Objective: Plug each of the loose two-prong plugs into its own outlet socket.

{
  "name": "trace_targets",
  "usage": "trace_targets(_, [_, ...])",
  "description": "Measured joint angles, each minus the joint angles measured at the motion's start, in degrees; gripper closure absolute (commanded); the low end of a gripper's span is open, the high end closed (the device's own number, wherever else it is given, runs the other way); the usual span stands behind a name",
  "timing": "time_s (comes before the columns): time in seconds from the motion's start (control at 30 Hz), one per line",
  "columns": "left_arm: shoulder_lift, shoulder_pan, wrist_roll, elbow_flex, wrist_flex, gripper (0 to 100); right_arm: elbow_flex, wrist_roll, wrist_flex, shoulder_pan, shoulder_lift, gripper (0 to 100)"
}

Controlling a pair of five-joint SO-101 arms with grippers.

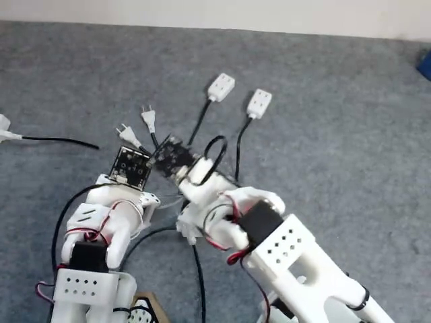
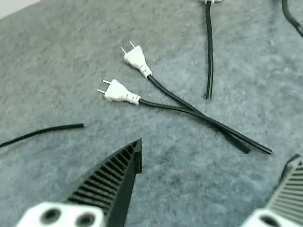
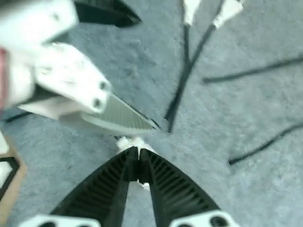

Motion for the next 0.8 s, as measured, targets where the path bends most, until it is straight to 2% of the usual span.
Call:
trace_targets(0.13, [0.0, -1.1, 0.0, 0.0, 0.0, 57, 1.2, 1.6, 0.2, 3.3, 0.0, 99.3])
trace_targets(0.3, [0.0, -3.0, 0.0, 0.0, -0.3, 57, 11.2, 1.1, -4.5, 3.7, 0.0, 96.6])
trace_targets(0.43, [0.1, -8.5, 0.0, 0.0, -4.8, 57, 17.1, -5.9, -6.6, 0.4, 0.0, 88.5])
trace_targets(0.6, [0.1, -9.5, 0.0, 0.0, -5.9, 57, 17.7, -9.5, -6.3, -0.5, 0.0, 88.2])
trace_targets(0.8, [0.1, -9.6, 0.0, 0.0, -6.2, 57, 17.7, -22.7, -4.9, -3.6, 0.0, 87.8])
